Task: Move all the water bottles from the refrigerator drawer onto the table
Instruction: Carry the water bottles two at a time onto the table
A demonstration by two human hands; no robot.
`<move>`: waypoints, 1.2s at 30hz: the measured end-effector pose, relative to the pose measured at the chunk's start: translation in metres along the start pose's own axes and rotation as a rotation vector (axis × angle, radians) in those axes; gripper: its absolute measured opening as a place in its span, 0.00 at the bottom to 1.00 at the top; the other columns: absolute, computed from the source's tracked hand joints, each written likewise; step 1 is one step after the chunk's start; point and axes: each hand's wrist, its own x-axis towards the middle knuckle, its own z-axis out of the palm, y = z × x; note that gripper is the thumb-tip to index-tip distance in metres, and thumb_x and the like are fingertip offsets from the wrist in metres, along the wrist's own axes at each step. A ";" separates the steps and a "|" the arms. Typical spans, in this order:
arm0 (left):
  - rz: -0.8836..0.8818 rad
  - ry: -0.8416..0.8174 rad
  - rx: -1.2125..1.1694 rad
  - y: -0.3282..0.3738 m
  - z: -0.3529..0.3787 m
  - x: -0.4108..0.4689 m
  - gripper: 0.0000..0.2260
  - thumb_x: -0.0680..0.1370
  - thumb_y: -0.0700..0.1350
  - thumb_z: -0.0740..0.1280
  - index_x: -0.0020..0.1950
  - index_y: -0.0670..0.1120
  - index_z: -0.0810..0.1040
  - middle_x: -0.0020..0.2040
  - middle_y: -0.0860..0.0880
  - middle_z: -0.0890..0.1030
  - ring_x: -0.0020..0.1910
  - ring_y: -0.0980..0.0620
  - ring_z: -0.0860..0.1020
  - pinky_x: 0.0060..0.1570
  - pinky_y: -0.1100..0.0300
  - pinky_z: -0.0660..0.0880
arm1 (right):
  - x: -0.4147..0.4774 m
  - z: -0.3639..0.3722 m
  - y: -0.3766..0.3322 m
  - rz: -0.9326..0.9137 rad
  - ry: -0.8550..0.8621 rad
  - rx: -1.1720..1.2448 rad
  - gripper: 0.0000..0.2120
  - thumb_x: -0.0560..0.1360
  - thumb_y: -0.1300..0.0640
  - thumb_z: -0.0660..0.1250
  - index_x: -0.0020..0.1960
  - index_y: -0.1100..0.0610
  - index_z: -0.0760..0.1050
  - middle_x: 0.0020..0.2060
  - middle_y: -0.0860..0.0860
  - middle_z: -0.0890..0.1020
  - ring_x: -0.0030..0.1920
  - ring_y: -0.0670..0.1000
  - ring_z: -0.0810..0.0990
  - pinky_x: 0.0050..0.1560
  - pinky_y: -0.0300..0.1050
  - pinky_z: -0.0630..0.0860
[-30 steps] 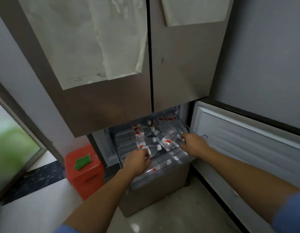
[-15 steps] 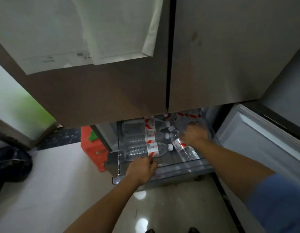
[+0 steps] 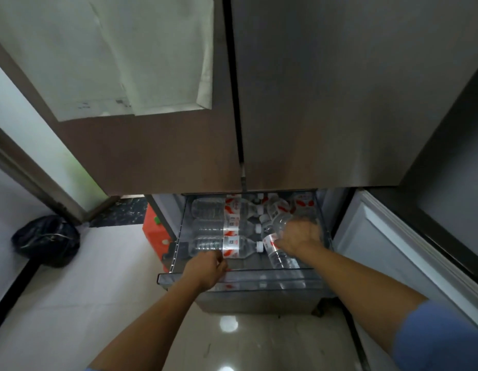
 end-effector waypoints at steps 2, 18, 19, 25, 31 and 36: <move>-0.014 0.002 0.001 0.004 -0.001 0.002 0.11 0.79 0.54 0.60 0.52 0.50 0.77 0.51 0.47 0.81 0.48 0.48 0.79 0.51 0.51 0.77 | -0.002 -0.003 0.004 -0.005 0.000 0.095 0.18 0.75 0.39 0.64 0.52 0.54 0.76 0.49 0.52 0.82 0.47 0.52 0.80 0.42 0.42 0.73; -0.077 0.036 -0.104 0.001 -0.013 0.007 0.11 0.79 0.52 0.63 0.56 0.48 0.77 0.50 0.46 0.81 0.47 0.49 0.79 0.53 0.50 0.77 | -0.003 -0.024 0.020 0.081 -0.143 0.591 0.18 0.70 0.41 0.68 0.48 0.55 0.76 0.43 0.52 0.79 0.42 0.53 0.78 0.38 0.41 0.71; -0.081 0.048 -0.151 0.003 -0.017 0.011 0.11 0.79 0.52 0.63 0.56 0.46 0.77 0.50 0.46 0.81 0.47 0.49 0.79 0.53 0.51 0.77 | -0.005 -0.028 0.028 0.082 -0.149 0.692 0.18 0.69 0.42 0.69 0.47 0.56 0.75 0.41 0.52 0.79 0.41 0.53 0.78 0.38 0.42 0.72; -0.240 0.111 -0.721 0.035 -0.045 0.035 0.17 0.82 0.55 0.56 0.54 0.41 0.72 0.48 0.36 0.80 0.37 0.44 0.78 0.34 0.55 0.75 | -0.029 -0.033 0.069 -0.028 -0.235 1.092 0.05 0.71 0.58 0.70 0.44 0.58 0.83 0.46 0.59 0.85 0.45 0.53 0.82 0.49 0.48 0.78; -0.319 0.000 -0.954 0.040 -0.044 0.050 0.27 0.78 0.65 0.56 0.48 0.41 0.77 0.35 0.40 0.80 0.28 0.48 0.74 0.31 0.60 0.69 | -0.039 -0.048 0.062 -0.187 -0.504 1.189 0.20 0.67 0.59 0.69 0.59 0.47 0.78 0.57 0.54 0.80 0.56 0.55 0.80 0.51 0.49 0.78; -0.297 0.137 -0.989 0.019 -0.064 0.048 0.16 0.79 0.47 0.62 0.32 0.42 0.71 0.24 0.47 0.68 0.17 0.54 0.62 0.21 0.66 0.58 | -0.012 -0.031 0.033 -0.171 -0.774 1.334 0.19 0.71 0.60 0.67 0.63 0.55 0.77 0.59 0.55 0.79 0.58 0.56 0.78 0.57 0.53 0.76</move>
